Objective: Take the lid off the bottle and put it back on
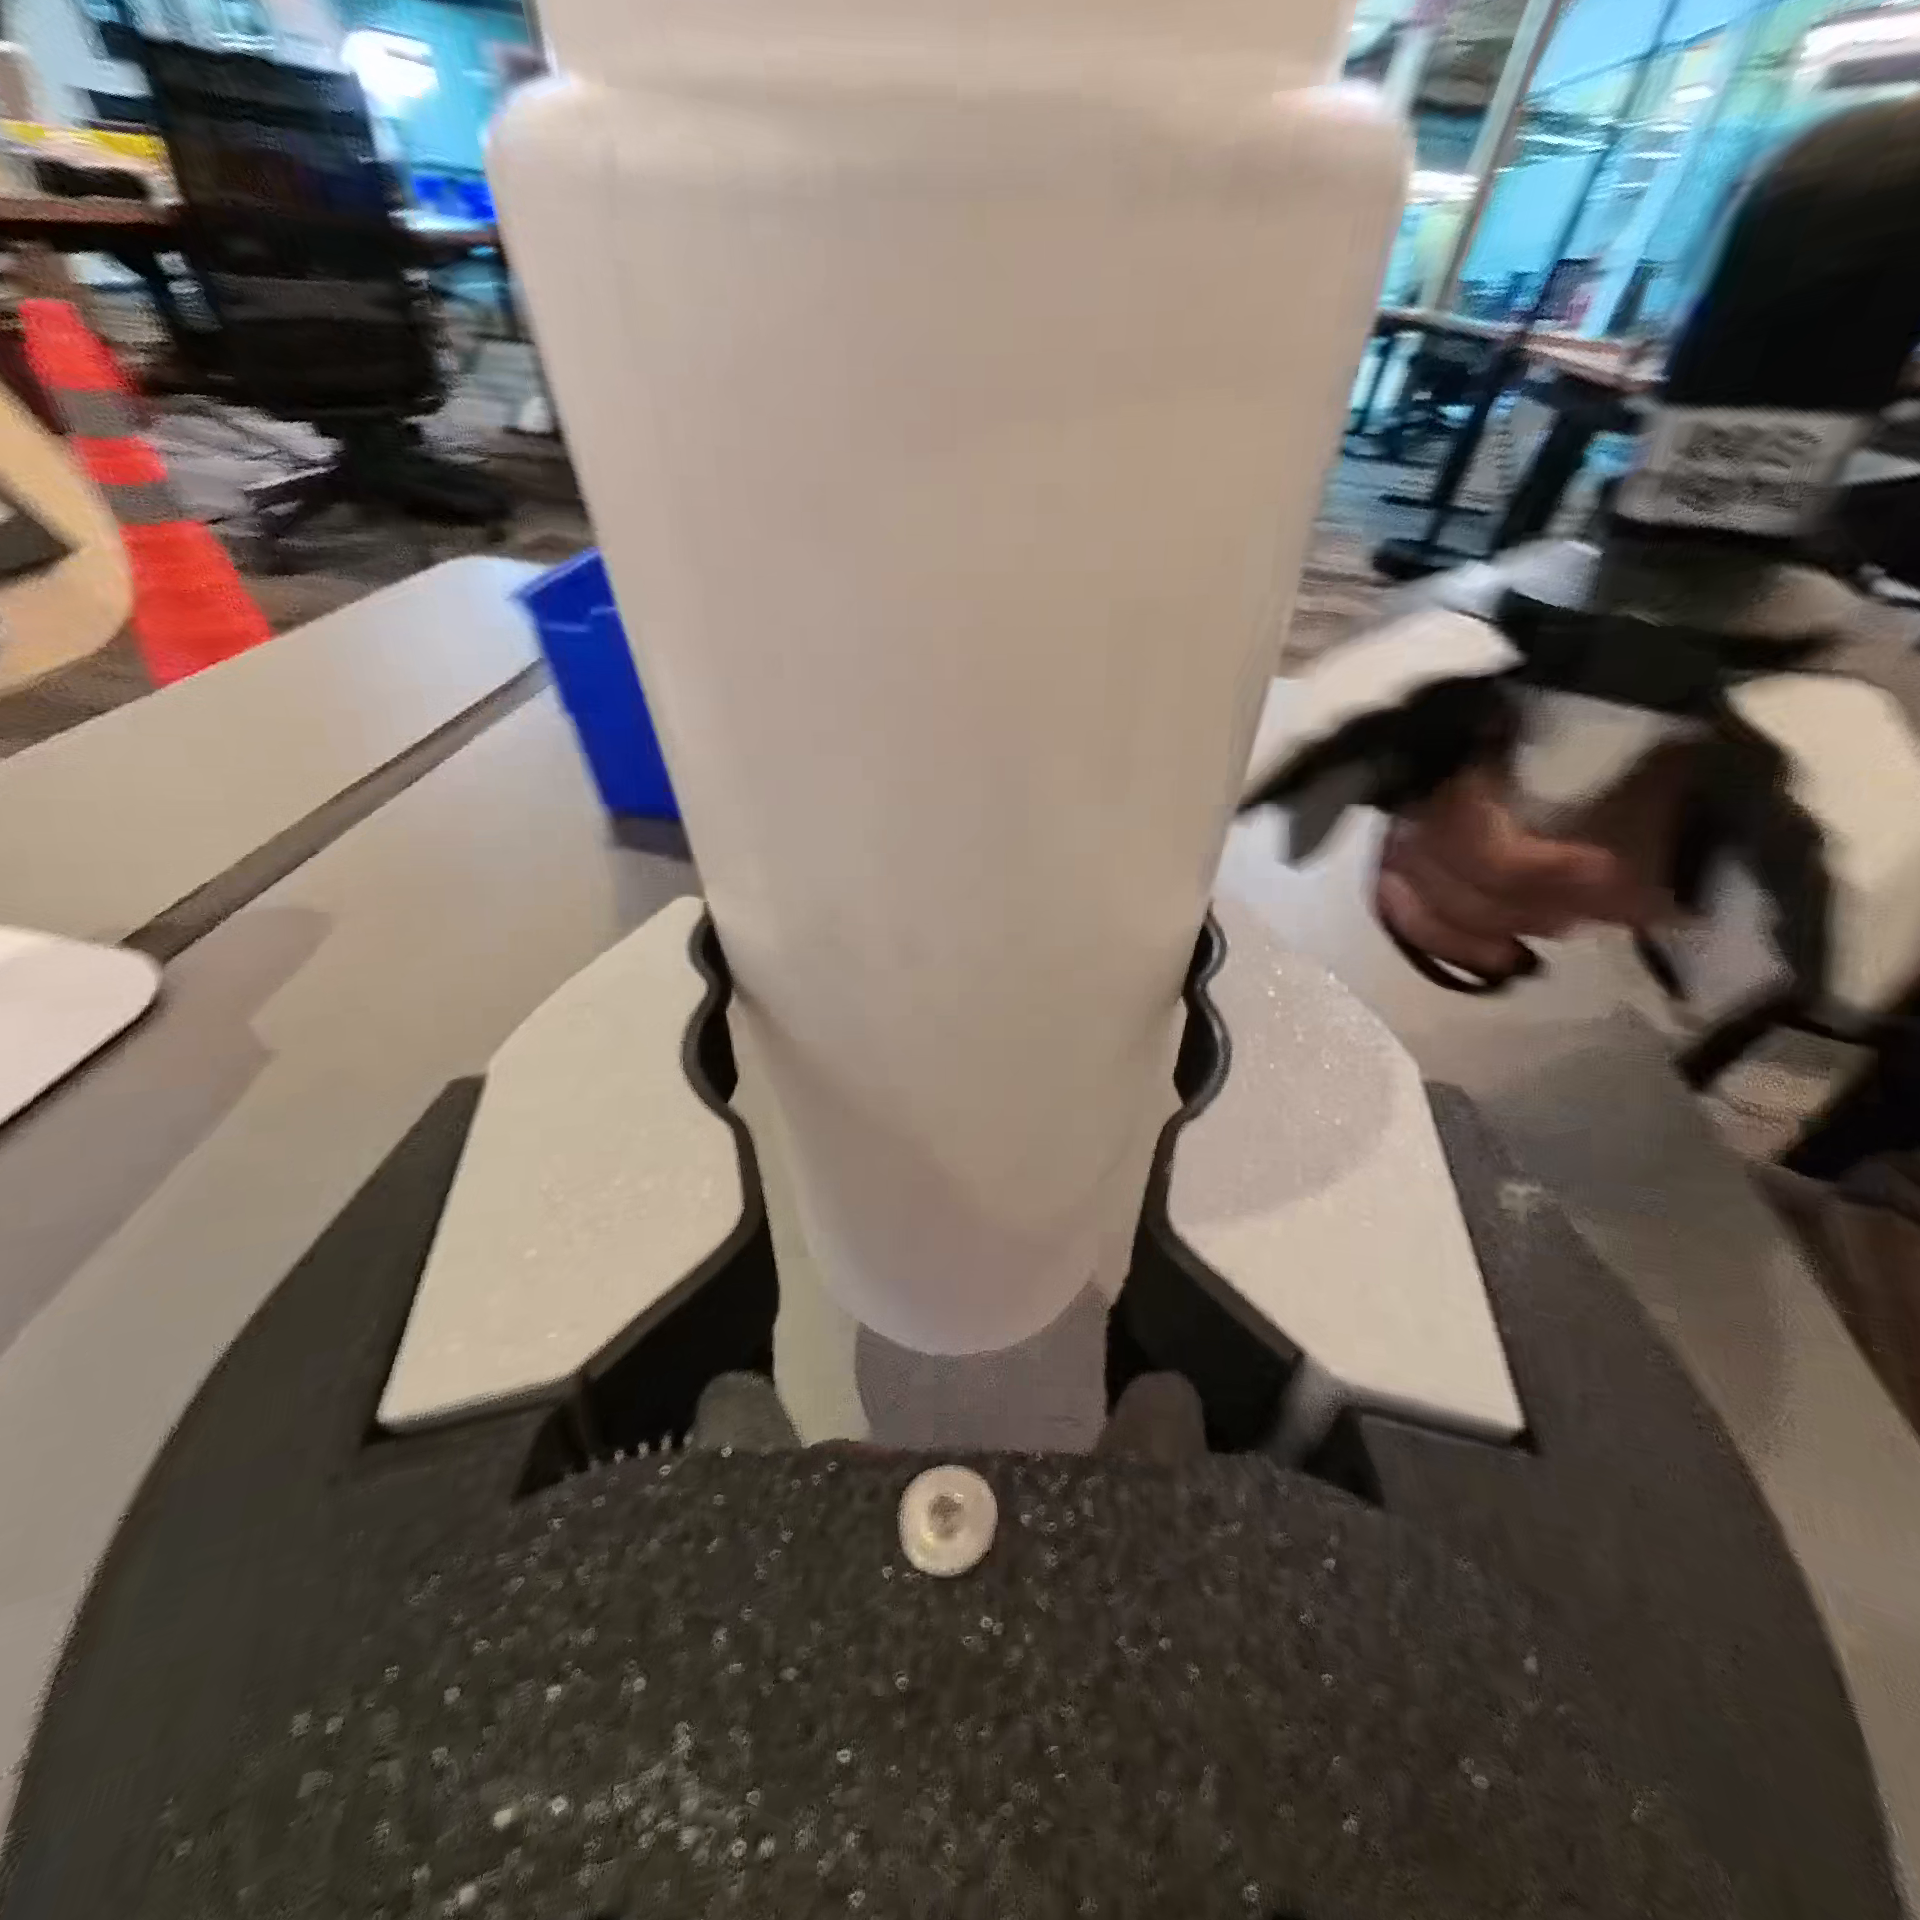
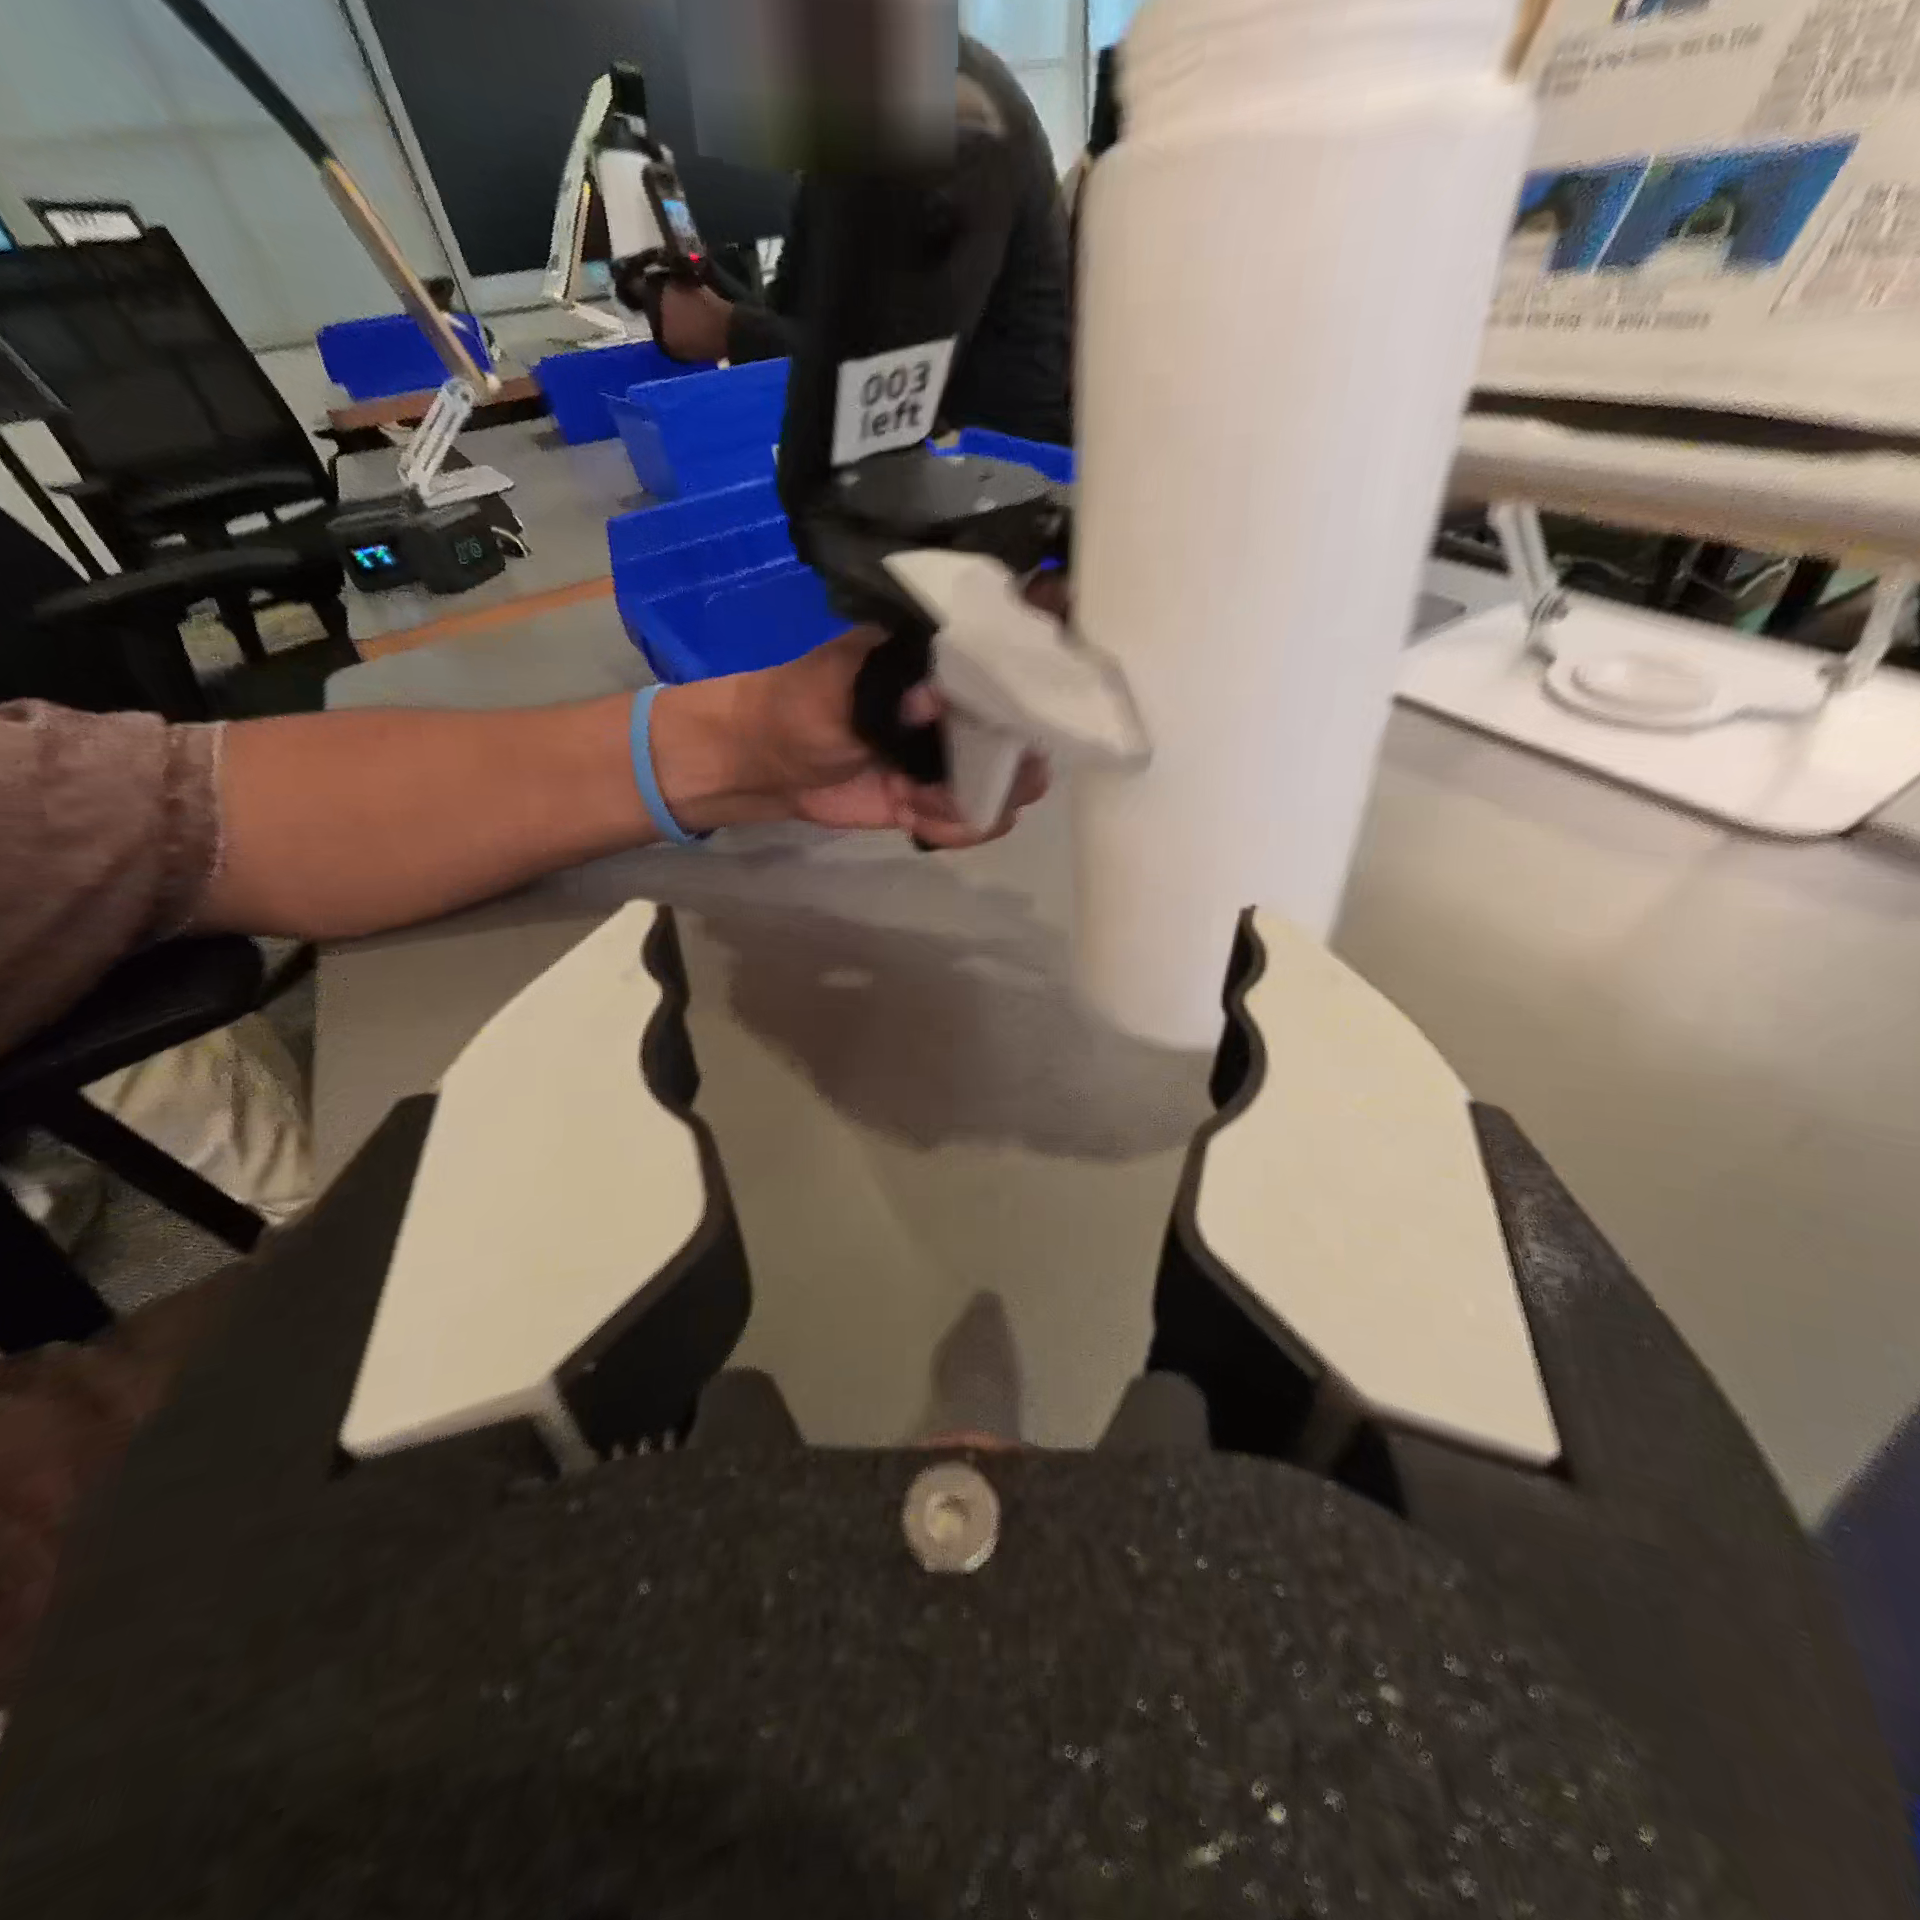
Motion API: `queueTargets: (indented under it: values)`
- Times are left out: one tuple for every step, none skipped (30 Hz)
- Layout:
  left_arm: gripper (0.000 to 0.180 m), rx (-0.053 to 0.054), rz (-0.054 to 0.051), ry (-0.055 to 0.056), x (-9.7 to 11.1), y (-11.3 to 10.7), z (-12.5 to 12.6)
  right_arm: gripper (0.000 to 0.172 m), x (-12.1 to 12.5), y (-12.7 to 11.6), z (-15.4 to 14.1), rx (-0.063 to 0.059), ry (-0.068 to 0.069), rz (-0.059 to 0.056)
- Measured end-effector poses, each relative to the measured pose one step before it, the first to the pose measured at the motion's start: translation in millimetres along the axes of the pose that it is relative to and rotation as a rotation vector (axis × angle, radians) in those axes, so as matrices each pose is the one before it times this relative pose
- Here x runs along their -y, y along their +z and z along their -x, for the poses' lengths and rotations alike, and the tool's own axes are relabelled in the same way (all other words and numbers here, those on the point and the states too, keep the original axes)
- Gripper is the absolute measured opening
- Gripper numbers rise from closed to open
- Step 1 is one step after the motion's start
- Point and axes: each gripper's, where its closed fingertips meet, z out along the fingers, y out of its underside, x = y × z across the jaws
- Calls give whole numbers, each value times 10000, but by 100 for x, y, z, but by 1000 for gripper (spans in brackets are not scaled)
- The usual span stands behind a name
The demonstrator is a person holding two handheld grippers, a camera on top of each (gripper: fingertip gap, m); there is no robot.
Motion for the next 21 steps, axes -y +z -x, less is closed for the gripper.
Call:
queueTargets:
  values:
    - [83,-284,-45,100,572,-477,-612,99,1397,486,-906,-37,-124,14]
    - [83,-200,0,64,517,-398,-501,105,1544,452,-862,34,-26,-74]
    - [83,-151,4,27,426,-340,-403,110,1619,412,-753,104,21,-154]
    - [83,-117,14,6,297,-252,-333,111,1493,404,-543,239,-58,-221]
    - [83,-66,70,-1,88,-141,-236,111,1159,547,-247,395,-59,-183]
    - [83,11,162,18,-124,-38,-72,112,716,730,67,565,13,-75]
    - [83,130,180,41,-202,7,155,114,293,866,117,604,141,80]
    - [83,161,123,27,-168,23,242,117,-46,874,-143,430,165,219]
    - [83,74,36,-29,-70,-18,169,117,-129,854,-146,404,101,161]
    - [83,-2,31,-93,-39,-32,112,117,-194,778,-390,257,102,138]
    - [83,77,75,-86,-81,-51,242,118,73,617,-460,131,112,-78]
    - [83,124,30,-5,-38,-101,256,107,86,432,-31,341,31,-117]
    - [83,81,-32,-3,43,-131,160,83,-214,218,-523,-38,112,106]
    - [84,46,-54,-105,79,-122,153,81,64,80,-280,96,52,-43]
    - [84,-30,-32,-115,81,-98,21,80,97,28,-98,121,174,-113]
    - [84,40,58,-36,-33,-41,33,80,23,-4,-65,72,56,-133]
    - [84,54,122,26,-123,33,-28,80,-78,-12,-2,68,29,-42]
    - [84,19,91,56,-109,62,-140,80,-147,-70,76,20,-66,14]
    - [84,-11,-23,117,9,48,-230,80,-83,-127,166,26,-34,15]
    - [84,-16,-97,99,95,4,-272,80,85,-233,227,33,51,-41]
    - [86,46,-29,-4,67,-32,-225,80,241,-394,136,-53,63,-77]
